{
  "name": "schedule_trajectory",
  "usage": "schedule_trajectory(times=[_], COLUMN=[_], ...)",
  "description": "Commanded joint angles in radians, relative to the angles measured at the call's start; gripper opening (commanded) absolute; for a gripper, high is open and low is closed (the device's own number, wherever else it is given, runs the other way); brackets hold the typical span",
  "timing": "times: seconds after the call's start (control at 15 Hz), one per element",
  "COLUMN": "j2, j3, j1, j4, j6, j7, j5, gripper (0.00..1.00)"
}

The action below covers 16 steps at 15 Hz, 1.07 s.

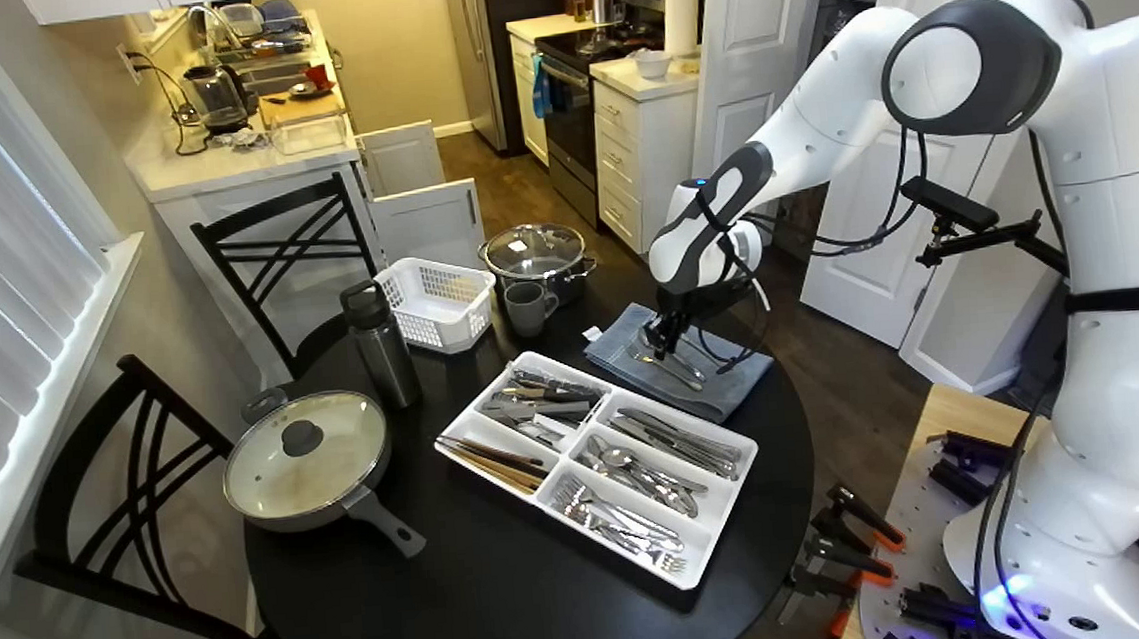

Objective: Put the cutlery in the tray

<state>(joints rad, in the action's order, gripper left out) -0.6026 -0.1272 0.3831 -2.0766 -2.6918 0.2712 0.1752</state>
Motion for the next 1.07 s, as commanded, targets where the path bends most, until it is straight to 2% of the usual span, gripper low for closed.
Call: schedule_trajectory(times=[0.0, 0.27, 0.4, 0.47, 0.53, 0.67, 0.73, 1.0], j2=[-0.024, -0.07, -0.092, -0.102, -0.109, -0.122, -0.128, -0.149], j3=[0.035, 0.064, 0.073, 0.075, 0.077, 0.08, 0.08, 0.08], j1=[-0.03, -0.049, -0.054, -0.055, -0.056, -0.06, -0.061, -0.066], j4=[0.018, 0.054, 0.077, 0.09, 0.099, 0.12, 0.129, 0.162], j6=[0.014, 0.02, 0.024, 0.027, 0.028, 0.033, 0.035, 0.055], j7=[0.006, -0.006, -0.011, -0.012, -0.014, -0.016, -0.016, -0.018], j5=[0.004, -0.007, -0.01, -0.009, -0.01, -0.012, -0.012, -0.013], gripper=[0.63, 0.65, 0.58, 0.48, 0.47, 0.4, 0.43, 0.46])
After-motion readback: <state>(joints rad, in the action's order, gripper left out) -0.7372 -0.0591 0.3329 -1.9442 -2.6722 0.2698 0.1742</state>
